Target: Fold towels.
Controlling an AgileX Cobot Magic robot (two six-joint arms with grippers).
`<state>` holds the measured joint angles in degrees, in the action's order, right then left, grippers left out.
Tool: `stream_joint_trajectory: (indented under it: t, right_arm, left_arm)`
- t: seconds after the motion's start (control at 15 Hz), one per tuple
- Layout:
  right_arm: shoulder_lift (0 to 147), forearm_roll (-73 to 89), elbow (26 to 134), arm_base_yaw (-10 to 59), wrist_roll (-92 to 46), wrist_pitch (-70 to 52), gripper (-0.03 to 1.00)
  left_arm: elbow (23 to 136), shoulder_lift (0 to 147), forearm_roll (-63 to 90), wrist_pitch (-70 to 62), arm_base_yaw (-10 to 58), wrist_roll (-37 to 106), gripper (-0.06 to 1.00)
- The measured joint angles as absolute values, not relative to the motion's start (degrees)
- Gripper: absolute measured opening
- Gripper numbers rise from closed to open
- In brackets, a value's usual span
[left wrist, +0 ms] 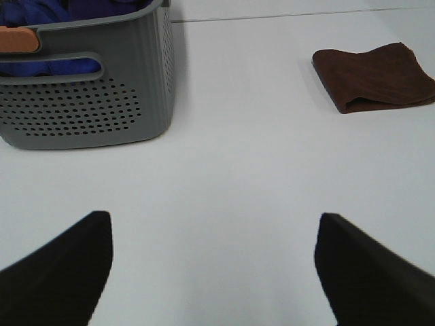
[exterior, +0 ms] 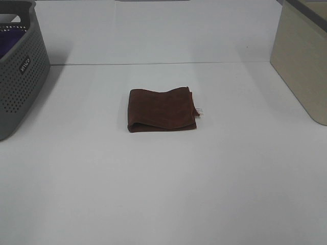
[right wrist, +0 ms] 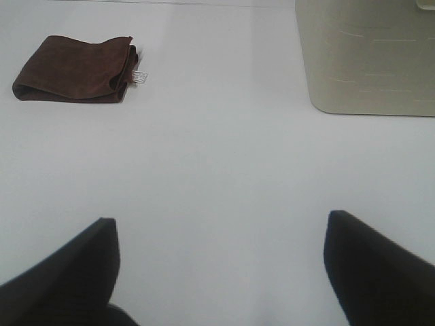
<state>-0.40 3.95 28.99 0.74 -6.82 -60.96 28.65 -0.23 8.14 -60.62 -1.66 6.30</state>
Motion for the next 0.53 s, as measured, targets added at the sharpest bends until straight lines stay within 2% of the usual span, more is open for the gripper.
stream_joint_trajectory:
  t: [0.53]
  right_arm:
    - [-0.4, 4.0, 29.0, 0.7, -6.8, -61.0, 0.78]
  left_arm:
    - [28.6, -0.2, 8.1, -60.6, -1.7, 6.3, 0.78]
